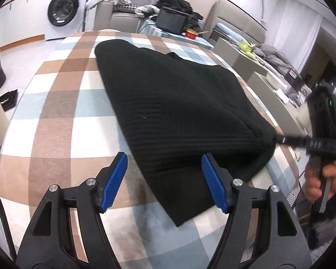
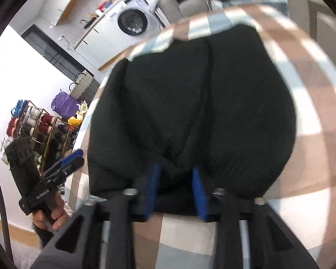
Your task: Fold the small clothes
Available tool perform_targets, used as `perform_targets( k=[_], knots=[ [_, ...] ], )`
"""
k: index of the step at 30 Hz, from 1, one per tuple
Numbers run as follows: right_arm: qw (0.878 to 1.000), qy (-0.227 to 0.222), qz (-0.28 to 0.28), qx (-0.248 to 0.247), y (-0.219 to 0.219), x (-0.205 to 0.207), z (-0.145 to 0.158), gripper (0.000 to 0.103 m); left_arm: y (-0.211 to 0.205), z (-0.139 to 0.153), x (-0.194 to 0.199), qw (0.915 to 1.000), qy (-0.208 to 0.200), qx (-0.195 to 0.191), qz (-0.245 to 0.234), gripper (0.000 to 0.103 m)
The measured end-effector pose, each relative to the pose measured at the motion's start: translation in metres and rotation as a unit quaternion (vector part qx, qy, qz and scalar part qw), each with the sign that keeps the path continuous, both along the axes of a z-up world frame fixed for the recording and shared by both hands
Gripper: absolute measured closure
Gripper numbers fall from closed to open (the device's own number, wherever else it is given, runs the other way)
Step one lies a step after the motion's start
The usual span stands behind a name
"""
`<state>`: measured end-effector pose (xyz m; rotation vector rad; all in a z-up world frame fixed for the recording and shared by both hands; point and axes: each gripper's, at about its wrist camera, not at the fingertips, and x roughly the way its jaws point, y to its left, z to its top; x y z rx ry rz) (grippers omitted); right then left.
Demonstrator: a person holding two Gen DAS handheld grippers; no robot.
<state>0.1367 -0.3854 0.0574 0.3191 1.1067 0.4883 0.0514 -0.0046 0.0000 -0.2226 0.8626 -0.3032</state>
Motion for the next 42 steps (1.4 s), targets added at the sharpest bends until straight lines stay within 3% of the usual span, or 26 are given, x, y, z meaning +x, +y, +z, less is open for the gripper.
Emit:
perform_targets(
  k=[4, 7, 9, 13, 16, 20, 22, 23, 26, 31, 32, 33, 35, 38, 42],
  knots=[
    [0.999, -0.05, -0.01, -0.009, -0.004, -0.008, 0.021, 0.054, -0.018, 0.002, -0.011, 0.9989, -0.006, 0.011, -0.044, 0.037],
    [0.997, -0.075, 0.024, 0.008, -0.003, -0.008, 0.034, 0.05, -0.035, 0.001, -0.02, 0.9958, -0.009, 0.029, -0.087, 0.037],
    [0.996, -0.073, 0.06, 0.003, 0.011, -0.006, 0.03, 0.041, -0.049, -0.003, -0.024, 0.9918, -0.008, 0.047, -0.118, 0.037],
    [0.991, -0.062, 0.121, -0.02, 0.036, 0.001, 0.015, 0.04, -0.067, -0.018, -0.022, 0.9866, 0.002, 0.087, -0.138, 0.037],
    [0.986, -0.051, 0.146, -0.064, 0.048, 0.005, 0.001, 0.037, -0.072, -0.024, -0.02, 0.9845, -0.002, 0.111, -0.135, 0.04],
    [0.977, -0.064, 0.177, -0.099, 0.05, -0.002, -0.006, 0.037, -0.07, -0.023, -0.017, 0.9854, 0.007, 0.099, -0.138, 0.041],
    [0.973, -0.078, 0.184, -0.112, 0.051, -0.002, -0.009, 0.054, -0.063, -0.019, -0.016, 0.9868, 0.01, 0.084, -0.138, 0.041],
    [0.972, -0.086, 0.182, -0.123, 0.05, -0.002, -0.012, 0.078, -0.06, -0.017, -0.017, 0.9874, 0.012, 0.075, -0.139, 0.041],
    [0.977, -0.083, 0.173, -0.096, 0.041, 0.002, -0.01, 0.091, -0.058, -0.01, -0.017, 0.988, 0.005, 0.071, -0.137, 0.04],
    [0.981, -0.103, 0.166, -0.009, 0.032, 0.0, 0.024, 0.092, -0.07, -0.017, -0.011, 0.9869, 0.001, 0.102, -0.125, 0.041],
    [0.98, -0.102, 0.169, 0.007, 0.031, -0.001, 0.028, 0.092, -0.07, -0.016, -0.012, 0.9868, -0.007, 0.107, -0.121, 0.051],
    [0.98, -0.103, 0.17, 0.015, 0.03, -0.003, 0.032, 0.092, -0.069, -0.014, -0.013, 0.9867, -0.015, 0.111, -0.118, 0.073],
    [0.981, -0.1, 0.169, 0.003, 0.031, -0.004, 0.032, 0.092, -0.062, -0.01, -0.014, 0.9871, -0.024, 0.107, -0.117, 0.097],
    [0.983, -0.082, 0.165, -0.006, 0.03, -0.004, 0.024, 0.092, -0.043, -0.001, -0.02, 0.9905, -0.037, 0.074, -0.11, 0.1],
    [0.979, -0.076, 0.189, 0.006, 0.035, -0.014, 0.025, 0.092, -0.026, 0.006, -0.033, 0.991, -0.04, 0.065, -0.11, 0.1]
  ],
)
